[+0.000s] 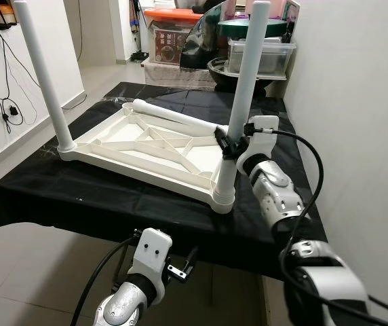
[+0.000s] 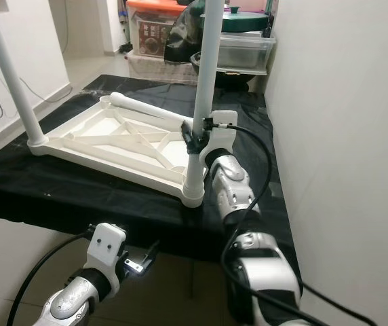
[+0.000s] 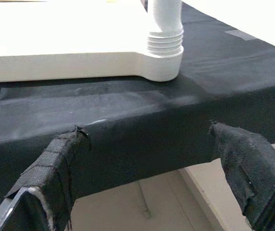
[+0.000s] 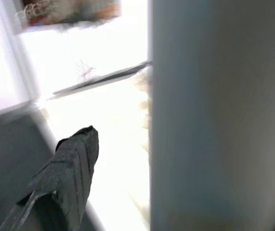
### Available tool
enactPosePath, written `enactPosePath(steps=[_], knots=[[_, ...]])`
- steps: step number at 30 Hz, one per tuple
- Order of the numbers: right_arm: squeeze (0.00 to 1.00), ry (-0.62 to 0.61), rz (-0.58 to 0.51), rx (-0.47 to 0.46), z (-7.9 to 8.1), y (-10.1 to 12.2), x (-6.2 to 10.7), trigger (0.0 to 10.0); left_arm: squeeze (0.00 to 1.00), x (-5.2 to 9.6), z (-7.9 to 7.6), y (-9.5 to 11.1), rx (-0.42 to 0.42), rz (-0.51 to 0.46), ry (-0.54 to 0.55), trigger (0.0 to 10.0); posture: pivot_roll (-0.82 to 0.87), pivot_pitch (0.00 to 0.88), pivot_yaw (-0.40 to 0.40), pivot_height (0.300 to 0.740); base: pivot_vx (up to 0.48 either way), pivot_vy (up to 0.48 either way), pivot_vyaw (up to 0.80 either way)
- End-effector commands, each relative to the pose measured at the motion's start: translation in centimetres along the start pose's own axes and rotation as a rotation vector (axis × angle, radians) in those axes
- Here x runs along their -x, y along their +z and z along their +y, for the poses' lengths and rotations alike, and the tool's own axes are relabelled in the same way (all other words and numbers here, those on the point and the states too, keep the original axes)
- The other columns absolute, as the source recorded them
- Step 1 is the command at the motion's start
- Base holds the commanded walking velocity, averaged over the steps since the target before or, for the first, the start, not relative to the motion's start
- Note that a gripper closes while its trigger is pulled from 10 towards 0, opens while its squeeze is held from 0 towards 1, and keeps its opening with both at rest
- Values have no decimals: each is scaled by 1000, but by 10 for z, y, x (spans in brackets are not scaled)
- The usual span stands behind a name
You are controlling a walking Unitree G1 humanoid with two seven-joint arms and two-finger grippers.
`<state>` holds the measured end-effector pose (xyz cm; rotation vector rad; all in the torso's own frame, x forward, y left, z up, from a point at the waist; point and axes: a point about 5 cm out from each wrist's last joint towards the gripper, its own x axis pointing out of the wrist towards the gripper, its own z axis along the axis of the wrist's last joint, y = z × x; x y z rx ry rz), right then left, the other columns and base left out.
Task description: Building children table
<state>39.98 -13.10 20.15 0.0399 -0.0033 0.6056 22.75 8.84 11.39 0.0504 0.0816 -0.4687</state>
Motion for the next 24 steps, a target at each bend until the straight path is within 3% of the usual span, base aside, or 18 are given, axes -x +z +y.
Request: enactPosePath(steps=[1,2,4,5,8,13,14,17,18,24], knots=[[0,218,98,27,15,-7,-4,10000,0,-1,0,-4,-5,11,-3,10000,216,0,-62,740,0,0,0],[0,218,98,27,15,-7,-4,10000,0,-1,0,-4,-5,11,-3,10000,216,0,-62,740,0,0,0],[0,416,183,102,25,-15,0,10000,0,0,0,-3,-7,10,-3,10000,222,0,-64,740,0,0,0],[0,416,183,102,25,-15,0,10000,0,0,0,-3,-7,10,-3,10000,222,0,-64,740,0,0,0],[0,607,180,65,39,-9,-2,10000,0,1,0,-3,-7,8,-2,10000,238,0,-73,740,0,0,0],[0,687,158,39,44,-2,-5,10000,0,2,-1,-3,-4,6,0,10000,238,0,-74,740,0,0,0],[0,692,150,27,46,-1,-7,3725,0,2,-1,-3,-3,6,0,10000,240,0,-77,740,0,0,0],[0,700,143,13,48,0,-8,3725,0,3,-2,-3,-1,5,-1,10000,241,0,-77,740,0,0,0],[0,679,142,18,48,-2,-9,0,0,4,-3,-3,0,5,-1,10000,244,0,-78,740,0,0,0],[0,528,118,6,42,-12,-10,0,0,5,-4,-3,4,6,-1,10000,242,0,-77,740,0,0,0]])
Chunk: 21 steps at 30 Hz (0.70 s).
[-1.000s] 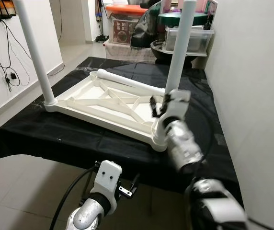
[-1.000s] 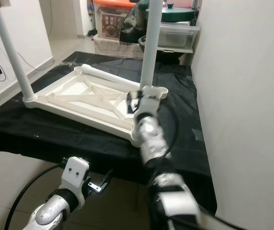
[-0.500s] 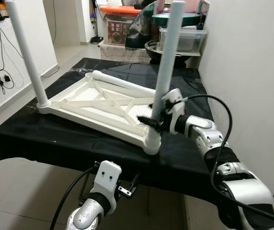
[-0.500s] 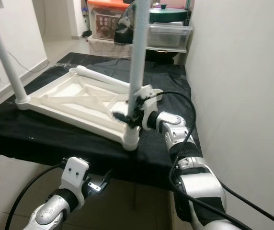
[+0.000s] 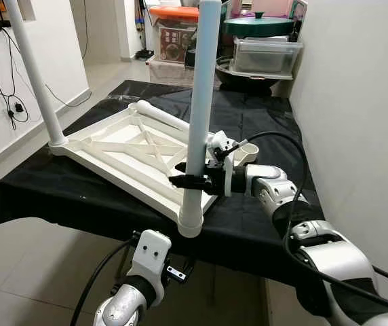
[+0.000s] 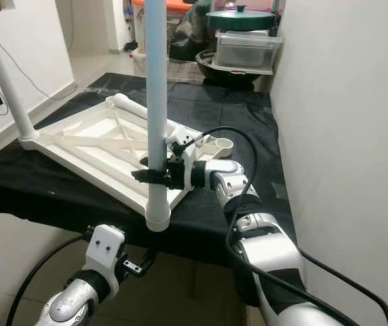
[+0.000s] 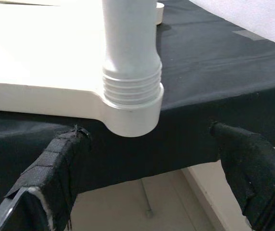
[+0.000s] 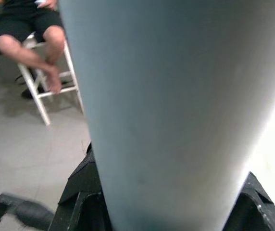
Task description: Building children table
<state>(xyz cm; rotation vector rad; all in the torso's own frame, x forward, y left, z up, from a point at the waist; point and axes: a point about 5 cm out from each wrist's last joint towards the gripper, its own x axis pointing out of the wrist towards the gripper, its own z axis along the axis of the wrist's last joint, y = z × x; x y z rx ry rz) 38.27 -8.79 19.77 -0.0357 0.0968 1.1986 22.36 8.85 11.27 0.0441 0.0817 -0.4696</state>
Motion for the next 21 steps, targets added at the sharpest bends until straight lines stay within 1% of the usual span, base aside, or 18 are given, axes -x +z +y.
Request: enactPosePath(steps=[1,2,3,4,5,6,7,8,9,10,11,12,13,15,16,18,20,21], knots=[[0,-161,-18,-32,-8,-8,4,0,0,2,-2,-2,-1,8,0,10000,239,0,-74,740,0,0,0],[0,-228,-20,-32,-11,-9,5,0,0,2,-2,-2,-1,9,-1,10000,239,0,-74,740,0,0,0],[0,-379,-24,-32,-19,-11,10,0,0,2,-2,-2,0,9,-2,10000,235,0,-73,740,0,0,0],[0,-482,-26,-33,-24,-12,14,0,0,2,-2,-2,0,10,-2,10000,234,0,-72,740,0,0,0],[0,-535,-28,-34,-27,-12,16,0,0,2,-2,-2,1,10,-2,10000,234,0,-71,740,0,0,0],[0,-727,23,-26,-36,-18,27,0,0,2,-2,-3,1,11,-2,10000,227,0,-66,740,0,0,0],[0,-727,23,-26,-36,-18,27,0,0,2,-2,-3,1,11,-2,10000,227,0,-66,740,0,0,0],[0,-951,19,-73,-45,-23,43,0,0,1,-1,-3,1,12,-4,10000,216,0,-58,740,0,0,0],[0,-1108,18,-110,-50,-27,55,0,0,1,-1,-4,2,12,-4,10000,216,0,-58,740,0,0,0],[0,-1108,18,-110,-50,-27,55,0,0,1,-1,-4,2,12,-4,10000,216,0,-58,740,0,0,0],[0,-1259,16,-109,-52,-30,66,0,0,1,0,-4,2,13,-6,10000,209,0,-52,740,0,0,0],[0,-1332,7,-104,-53,-31,72,0,0,0,0,-4,3,14,-7,10000,209,0,-52,740,0,0,0],[0,-1332,7,-104,-53,-31,72,0,0,0,0,-4,3,14,-7,10000,209,0,-52,740,0,0,0],[0,-1520,-43,-137,-47,-36,78,0,0,0,0,-5,-2,15,-14,10000,210,0,-55,740,0,0,0],[0,-1520,-43,-137,-47,-36,78,0,0,0,0,-5,-2,15,-14,10000,210,0,-55,740,0,0,0],[0,-1626,-73,-201,-37,-42,72,0,0,-1,0,-5,-5,16,-16,10000,212,0,-55,740,0,0,0],[0,-1626,-73,-201,-37,-42,72,0,0,-1,0,-5,-5,16,-16,10000,212,0,-55,740,0,0,0],[0,-1647,-82,-221,-32,-43,62,0,0,-1,0,-5,-6,16,-15,10000,218,0,-60,740,0,0,0]])
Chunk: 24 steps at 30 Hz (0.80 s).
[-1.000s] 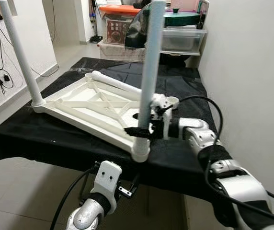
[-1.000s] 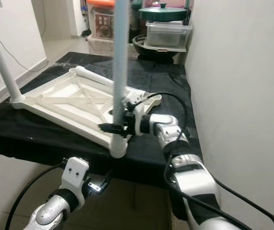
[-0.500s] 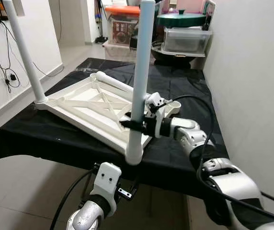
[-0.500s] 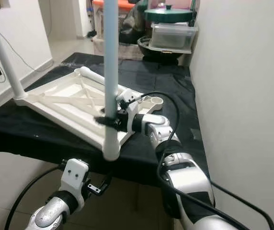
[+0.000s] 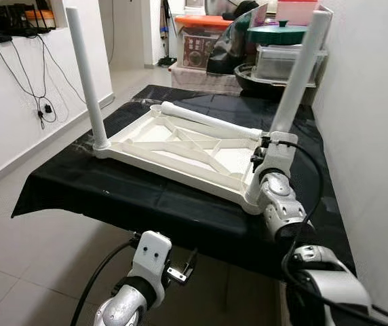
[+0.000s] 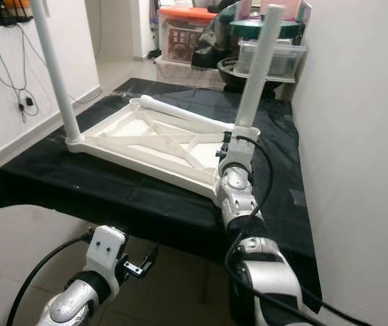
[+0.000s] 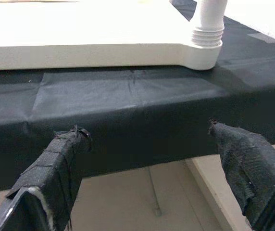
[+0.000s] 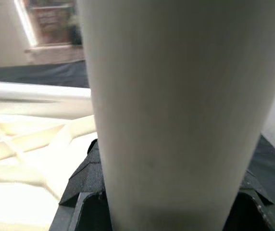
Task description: Building children table
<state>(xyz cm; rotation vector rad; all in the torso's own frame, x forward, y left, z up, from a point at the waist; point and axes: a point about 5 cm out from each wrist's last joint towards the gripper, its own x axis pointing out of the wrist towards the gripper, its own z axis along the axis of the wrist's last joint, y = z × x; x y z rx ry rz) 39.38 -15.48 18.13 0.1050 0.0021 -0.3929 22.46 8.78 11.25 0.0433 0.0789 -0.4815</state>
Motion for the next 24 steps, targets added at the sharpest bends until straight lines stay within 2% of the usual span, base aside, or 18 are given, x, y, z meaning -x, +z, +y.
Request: enactPosePath(steps=[1,2,3,4,5,6,7,9,10,12,13,15,17,19,21,22,23,24], knots=[[0,-71,82,6,-10,-20,3,0,0,0,0,-5,-5,19,-3,10000,218,0,-60,740,0,0,0],[0,-49,91,-11,3,-22,9,4275,0,0,0,-5,-6,19,-1,10000,218,0,-59,740,0,0,0],[0,3,87,-25,16,-23,13,10000,0,0,0,-5,-6,19,0,10000,219,0,-61,740,0,0,0],[0,3,87,-25,16,-23,13,10000,0,0,0,-5,-6,19,0,10000,219,0,-61,740,0,0,0],[1000,80,60,-51,28,-21,17,10000,0,0,0,-5,-5,19,0,10000,215,0,-61,740,0,0,0],[1000,80,60,-51,28,-21,17,10000,0,0,0,-5,-5,19,0,10000,215,0,-61,740,0,0,0],[1000,159,29,-68,36,-18,19,10000,0,0,-1,-5,-3,19,0,10000,214,0,-64,740,0,0,0],[1000,201,-9,-75,36,-15,18,10000,0,-1,-1,-5,-2,18,0,10000,212,0,-67,740,0,0,0],[682,257,-42,-87,36,-11,18,10000,0,-1,-1,-5,-1,18,0,10000,212,0,-67,740,0,0,0],[682,257,-42,-87,36,-11,18,10000,0,-1,-1,-5,-1,18,0,10000,212,0,-67,740,0,0,0],[0,328,-88,-81,32,-5,15,10000,0,-1,0,-5,1,17,0,10000,211,0,-64,740,0,0,0],[0,503,-113,-79,18,1,7,10000,0,-2,0,-5,0,15,-3,10000,207,0,-62,740,0,0,0],[0,503,-113,-79,18,1,7,10000,0,-2,0,-5,0,15,-3,10000,207,0,-62,740,0,0,0],[0,609,-78,-115,10,3,3,10000,0,-3,0,-5,0,15,-3,10000,208,0,-62,740,0,0,0],[0,609,-78,-115,10,3,3,10000,0,-3,0,-5,0,15,-3,10000,208,0,-62,740,0,0,0],[0,677,-59,-119,8,5,1,10000,0,-3,0,-5,0,14,-4,10000,210,0,-64,740,0,0,0],[0,677,-59,-119,8,5,1,10000,0,-3,0,-5,0,14,-4,10000,210,0,-64,740,0,0,0],[0,772,-35,-96,8,6,1,10000,0,-3,0,-5,0,14,-4,10000,208,0,-64,740,0,0,0]])
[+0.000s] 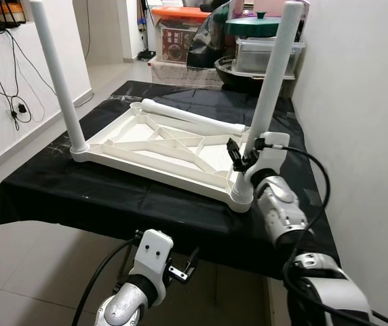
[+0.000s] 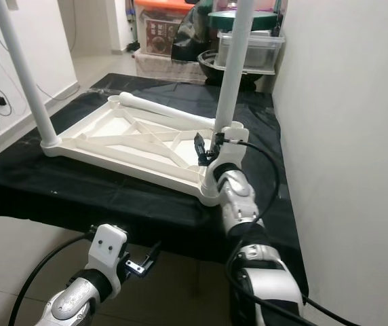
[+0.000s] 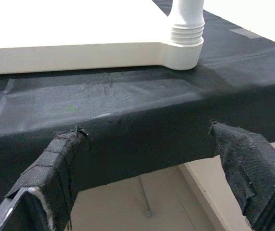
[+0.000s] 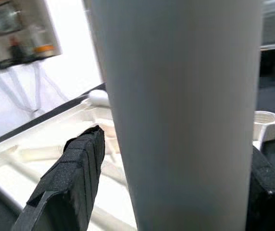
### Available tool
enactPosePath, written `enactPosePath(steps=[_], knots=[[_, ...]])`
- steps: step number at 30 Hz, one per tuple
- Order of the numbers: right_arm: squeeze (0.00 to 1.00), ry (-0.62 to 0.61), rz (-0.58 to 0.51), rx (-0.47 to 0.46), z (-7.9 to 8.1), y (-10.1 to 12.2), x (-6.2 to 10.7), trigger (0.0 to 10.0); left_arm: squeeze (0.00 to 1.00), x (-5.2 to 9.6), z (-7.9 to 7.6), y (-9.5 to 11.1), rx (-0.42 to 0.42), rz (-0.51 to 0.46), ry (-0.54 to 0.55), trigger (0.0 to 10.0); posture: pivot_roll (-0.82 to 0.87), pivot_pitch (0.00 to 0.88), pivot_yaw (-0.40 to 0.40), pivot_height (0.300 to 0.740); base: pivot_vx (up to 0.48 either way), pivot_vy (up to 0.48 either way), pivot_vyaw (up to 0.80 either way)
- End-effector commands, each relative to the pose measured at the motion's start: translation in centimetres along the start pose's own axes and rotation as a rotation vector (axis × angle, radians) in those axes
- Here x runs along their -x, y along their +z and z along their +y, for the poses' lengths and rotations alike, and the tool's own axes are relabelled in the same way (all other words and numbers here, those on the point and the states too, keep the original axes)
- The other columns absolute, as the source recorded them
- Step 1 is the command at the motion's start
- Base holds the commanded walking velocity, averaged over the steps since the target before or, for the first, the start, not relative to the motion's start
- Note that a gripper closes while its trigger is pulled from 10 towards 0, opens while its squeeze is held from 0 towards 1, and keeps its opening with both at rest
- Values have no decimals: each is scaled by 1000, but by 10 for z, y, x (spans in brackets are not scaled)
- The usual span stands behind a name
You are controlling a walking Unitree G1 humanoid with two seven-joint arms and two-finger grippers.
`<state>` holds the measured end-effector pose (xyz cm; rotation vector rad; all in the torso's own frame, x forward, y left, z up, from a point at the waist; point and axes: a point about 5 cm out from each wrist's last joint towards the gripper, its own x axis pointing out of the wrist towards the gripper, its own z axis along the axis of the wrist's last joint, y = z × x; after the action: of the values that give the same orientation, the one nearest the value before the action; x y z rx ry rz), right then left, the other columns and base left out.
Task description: Building children table
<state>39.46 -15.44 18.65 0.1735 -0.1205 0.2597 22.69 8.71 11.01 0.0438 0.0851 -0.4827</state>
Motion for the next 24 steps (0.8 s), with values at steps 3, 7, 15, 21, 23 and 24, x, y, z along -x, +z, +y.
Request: enactPosePath(steps=[3,7,15,21,23,24], knots=[[0,212,75,-15,9,0,-3,10000,0,0,0,-2,-1,8,-2,10000,210,0,-61,740,0,0,0],[0,811,298,42,57,-13,-1,10000,0,0,1,-2,-4,7,1,10000,247,0,-78,740,0,0,0],[0,989,380,59,73,-20,3,7961,0,1,0,-1,0,7,5,10000,240,0,-76,740,0,0,0],[0,843,323,75,75,-19,-5,0,0,1,0,-1,3,6,4,10000,240,0,-76,740,0,0,0],[0,774,301,72,74,-19,-8,0,0,1,0,-1,3,6,4,10000,239,0,-77,740,0,0,0],[0,672,278,64,69,-18,-11,0,0,0,0,-1,4,6,5,10000,237,0,-76,740,0,0,0]])
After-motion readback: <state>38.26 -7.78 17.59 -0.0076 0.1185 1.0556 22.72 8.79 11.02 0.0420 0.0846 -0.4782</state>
